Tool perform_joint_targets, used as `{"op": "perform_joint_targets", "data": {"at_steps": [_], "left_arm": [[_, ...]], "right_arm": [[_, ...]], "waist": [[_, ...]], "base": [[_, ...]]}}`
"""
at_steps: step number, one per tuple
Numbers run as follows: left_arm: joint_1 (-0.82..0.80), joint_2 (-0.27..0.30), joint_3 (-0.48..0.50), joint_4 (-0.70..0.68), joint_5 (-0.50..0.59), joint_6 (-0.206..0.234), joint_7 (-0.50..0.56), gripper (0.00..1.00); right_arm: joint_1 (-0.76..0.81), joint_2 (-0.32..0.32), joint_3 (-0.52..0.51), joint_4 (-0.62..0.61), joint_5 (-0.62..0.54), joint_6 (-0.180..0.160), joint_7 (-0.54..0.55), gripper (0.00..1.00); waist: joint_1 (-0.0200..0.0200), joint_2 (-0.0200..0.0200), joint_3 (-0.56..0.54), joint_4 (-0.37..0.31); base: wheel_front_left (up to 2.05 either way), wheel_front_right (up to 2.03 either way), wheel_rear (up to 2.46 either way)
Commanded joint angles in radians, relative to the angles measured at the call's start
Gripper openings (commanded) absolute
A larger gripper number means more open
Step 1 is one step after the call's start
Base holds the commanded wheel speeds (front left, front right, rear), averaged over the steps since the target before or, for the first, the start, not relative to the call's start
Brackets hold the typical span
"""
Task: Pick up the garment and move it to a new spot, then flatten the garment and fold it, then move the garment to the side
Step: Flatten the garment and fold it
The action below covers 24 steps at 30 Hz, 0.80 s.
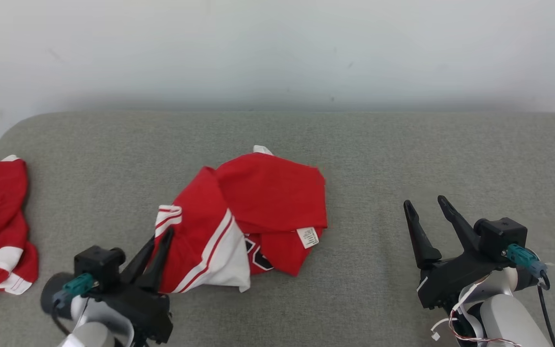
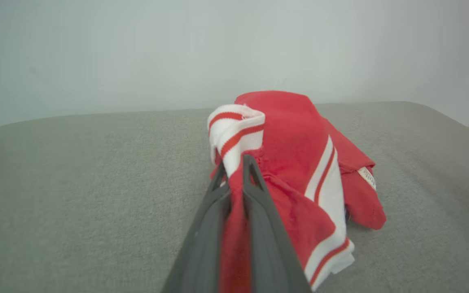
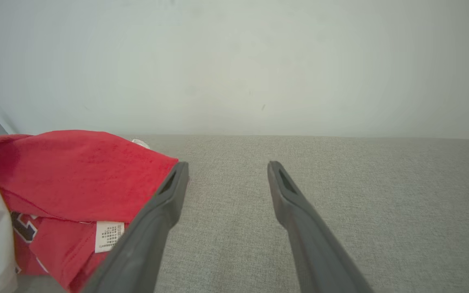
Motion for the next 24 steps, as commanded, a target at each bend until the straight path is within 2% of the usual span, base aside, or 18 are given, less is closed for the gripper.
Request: {"op": "perform_joint_targets", "data": {"at_steps": [1,6,12,13,14,15,24], "left_arm": [[0.028,0.011,0.019,0.007,-0.021,0.003,-0.011,0.00],[0.075,0.007,0.047,0.051,-0.046,-0.011,-0.022,0.00],[0.096,-0.028,0.074,0.123,-0.062,-0.046,-0.027,0.00],[0.096,-0.033,0.078,0.135,-0.059,-0.043,-0.025,0.33],[0.093,-0.033,0.081,0.150,-0.046,-0.040,-0.026,0.85],[0.090,-0.039,0.094,0.155,-0.040,-0.035,-0.026,1.00],[0.110,-0.057,0.203,0.105,0.071,0.002,-0.027,1.00]], "right_arm": [[0.005,-0.003,-0.001,-0.004,-0.007,0.000,0.004,1.00],[0.000,-0.003,0.006,-0.005,-0.009,0.000,0.008,1.00],[-0.006,-0.003,0.008,-0.009,-0.012,0.000,0.013,1.00],[-0.007,-0.003,0.008,-0.010,-0.012,0.000,0.014,1.00],[-0.008,-0.003,0.008,-0.010,-0.013,0.000,0.014,1.00],[-0.008,-0.003,0.008,-0.010,-0.013,0.000,0.015,1.00],[0.002,-0.003,-0.001,-0.016,-0.015,0.000,0.014,1.00]], "waist": [[0.0001,0.0000,-0.005,0.019],[0.0001,0.0000,-0.004,0.024],[0.0001,0.0000,0.002,0.017],[0.0001,0.0000,0.003,0.015],[0.0001,0.0000,0.004,0.013],[0.0001,0.0000,0.005,0.012],[0.0001,0.0000,0.004,0.009]], "base": [[0.00,0.00,0.00],[0.00,0.00,0.00],[0.00,0.00,0.00],[0.00,0.00,0.00],[0.00,0.00,0.00],[0.00,0.00,0.00],[0.00,0.00,0.00]]}}
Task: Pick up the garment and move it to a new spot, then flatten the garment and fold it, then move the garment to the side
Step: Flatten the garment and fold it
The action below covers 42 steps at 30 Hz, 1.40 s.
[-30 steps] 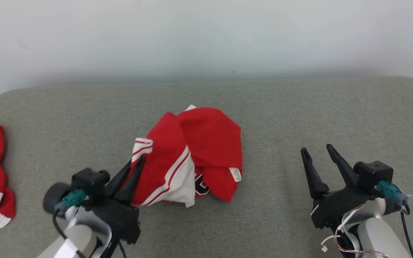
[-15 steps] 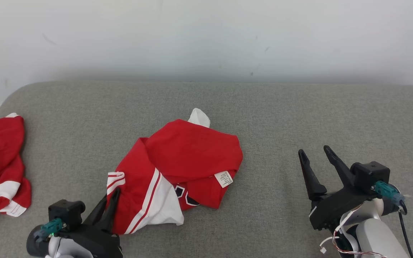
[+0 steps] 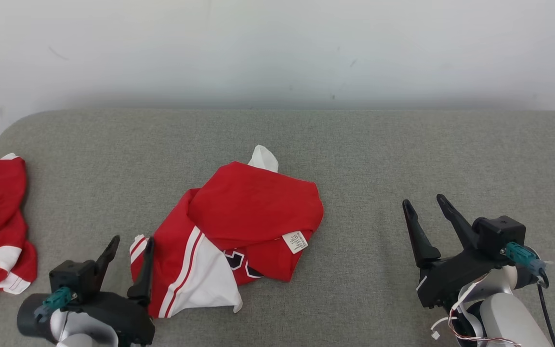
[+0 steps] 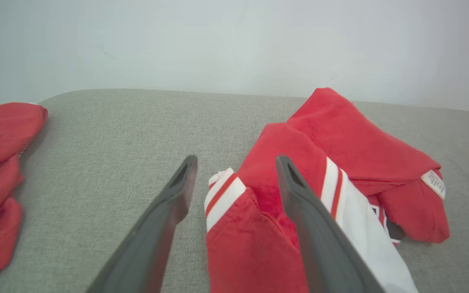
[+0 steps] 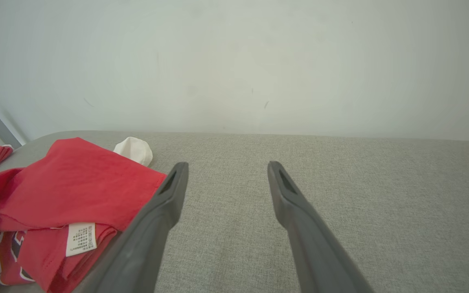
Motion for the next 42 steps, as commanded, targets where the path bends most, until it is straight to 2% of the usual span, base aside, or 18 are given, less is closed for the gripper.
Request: {"op": "perform_joint_targets", "data": {"at_steps": [1,12,17,21,25,31,42], "left_arm": [[0.011,-0.002,0.010,-0.016,0.018,0.006,-0.006,1.00],[0.056,-0.027,-0.031,-0.108,0.107,0.038,0.017,1.00],[0.100,-0.023,-0.059,-0.173,0.113,0.070,0.063,1.00],[0.133,-0.011,-0.061,-0.235,0.121,0.117,0.100,1.00],[0.158,0.006,-0.068,-0.259,0.116,0.137,0.143,1.00],[0.164,0.000,-0.087,-0.232,0.098,0.125,0.176,1.00],[0.126,-0.035,-0.076,-0.139,0.075,0.116,0.147,1.00]], "right_arm": [[0.003,-0.003,-0.003,-0.003,-0.004,0.000,-0.002,1.00],[0.010,-0.003,0.004,-0.001,0.008,0.000,-0.004,1.00],[0.014,-0.003,0.000,0.001,0.009,0.000,-0.010,1.00],[0.015,-0.003,-0.005,0.001,0.009,0.000,-0.011,1.00],[0.015,-0.003,-0.002,0.004,0.011,0.000,-0.011,1.00],[0.006,-0.003,0.007,0.011,0.017,0.000,-0.015,1.00],[-0.003,-0.003,0.019,0.021,0.017,0.000,-0.018,1.00]], "waist": [[0.0000,-0.0001,-0.001,0.002],[0.0000,-0.0001,-0.010,0.007],[0.0000,-0.0001,-0.009,0.005],[0.0000,-0.0001,-0.006,0.010],[0.0000,-0.0001,-0.006,0.017],[0.0000,-0.0001,-0.005,0.021],[0.0000,-0.0001,-0.006,-0.007]], "base": [[0.00,0.00,0.00],[0.00,0.00,0.00],[0.00,0.00,0.00],[0.00,0.00,0.00],[0.00,0.00,0.00],[0.00,0.00,0.00],[0.00,0.00,0.00]]}}
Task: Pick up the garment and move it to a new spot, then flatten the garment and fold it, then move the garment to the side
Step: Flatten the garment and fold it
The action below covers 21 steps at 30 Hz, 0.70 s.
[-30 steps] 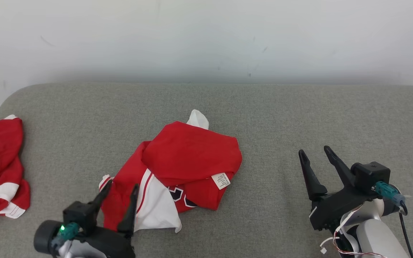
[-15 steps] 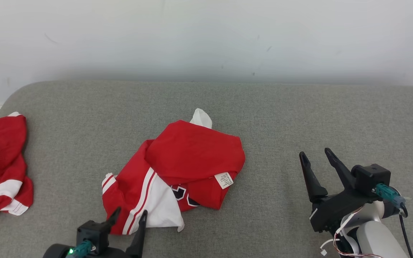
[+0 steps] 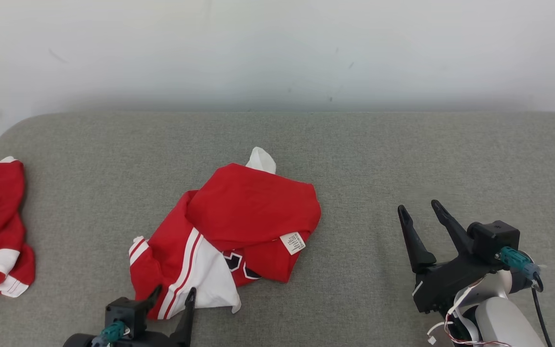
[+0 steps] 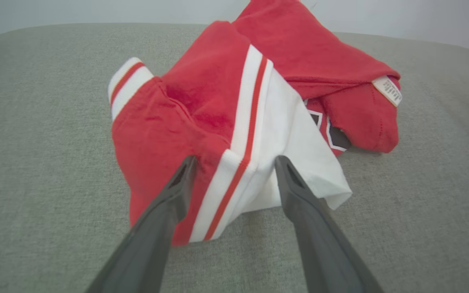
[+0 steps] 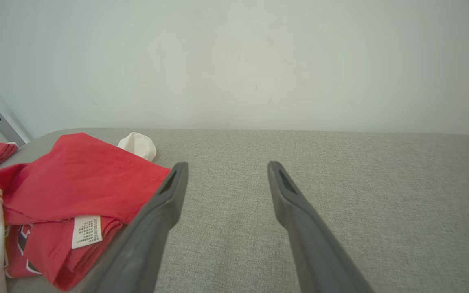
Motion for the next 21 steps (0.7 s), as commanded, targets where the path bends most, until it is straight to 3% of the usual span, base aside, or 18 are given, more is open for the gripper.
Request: {"op": "perform_joint_targets", "data": {"at_steps": [1,3,4,6,7,13,21], "left_arm": [[-0.012,0.003,0.006,0.004,-0.003,0.001,-0.008,1.00],[-0.016,0.000,0.007,0.016,-0.007,-0.004,-0.014,0.99],[-0.019,-0.003,0.007,0.021,-0.011,-0.008,-0.017,0.65],[-0.024,-0.004,0.011,0.031,-0.013,-0.004,-0.025,0.09],[-0.025,-0.006,0.010,0.036,-0.013,-0.004,-0.027,0.00],[-0.031,-0.003,0.018,0.035,-0.018,-0.008,-0.053,0.00],[-0.039,0.055,0.072,-0.108,0.001,0.045,-0.091,0.00]], "right_arm": [[-0.008,-0.003,-0.003,0.001,0.003,0.000,-0.005,1.00],[-0.009,-0.003,-0.004,0.003,0.002,0.000,-0.005,1.00],[-0.009,-0.003,-0.005,0.003,0.001,0.000,-0.005,1.00],[-0.008,-0.003,-0.006,0.004,0.000,0.000,-0.005,1.00],[-0.007,-0.003,-0.007,0.004,-0.001,0.000,-0.006,1.00],[0.005,-0.003,-0.016,0.001,0.001,0.000,-0.007,1.00],[0.012,-0.003,-0.017,0.003,0.010,0.000,-0.012,1.00]], "waist": [[0.0000,0.0000,0.000,-0.004],[0.0000,0.0000,-0.002,-0.009],[0.0000,0.0000,-0.002,-0.011],[0.0000,0.0000,-0.004,-0.013],[0.0000,0.0000,-0.005,-0.013],[0.0000,0.0000,-0.010,0.000],[0.0000,0.0000,-0.013,0.047]], "base": [[0.00,0.00,0.00],[0.00,0.00,0.00],[0.00,0.00,0.00],[0.00,0.00,0.00],[0.00,0.00,0.00],[0.00,0.00,0.00],[0.00,0.00,0.00]]}}
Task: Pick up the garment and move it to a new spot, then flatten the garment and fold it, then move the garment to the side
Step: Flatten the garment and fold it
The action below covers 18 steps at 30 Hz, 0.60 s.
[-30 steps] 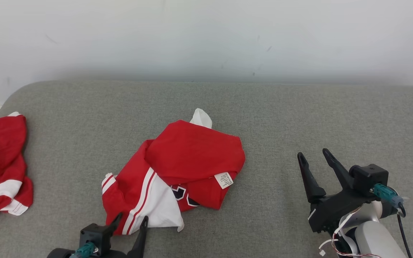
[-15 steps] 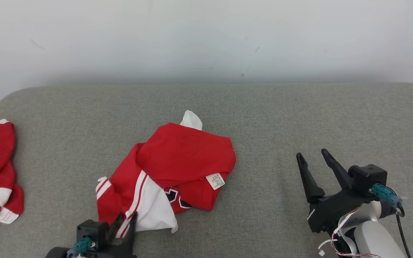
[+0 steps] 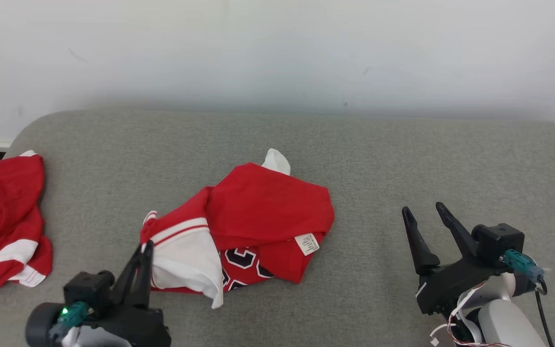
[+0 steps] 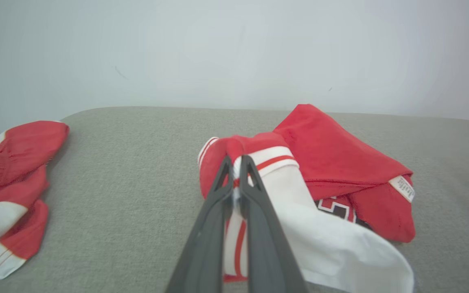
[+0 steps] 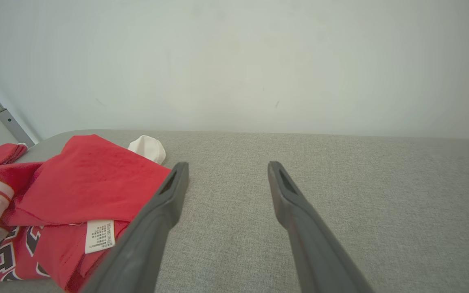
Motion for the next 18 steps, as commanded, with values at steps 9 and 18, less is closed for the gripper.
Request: {"op": "perform_joint_targets", "data": {"at_steps": [9,18], "left_arm": [[0.082,0.077,0.053,-0.094,-0.044,0.042,0.032,0.00],[0.139,0.072,0.091,-0.052,-0.126,0.013,0.005,0.00]], "right_arm": [[-0.005,-0.003,-0.002,0.007,0.010,0.000,-0.010,1.00],[-0.012,-0.003,-0.002,0.008,-0.001,0.000,-0.005,1.00]], "waist": [[0.0000,0.0000,0.007,0.062],[0.0000,0.0000,0.014,0.095]], "base": [[0.00,0.00,0.00],[0.00,0.00,0.00]]}}
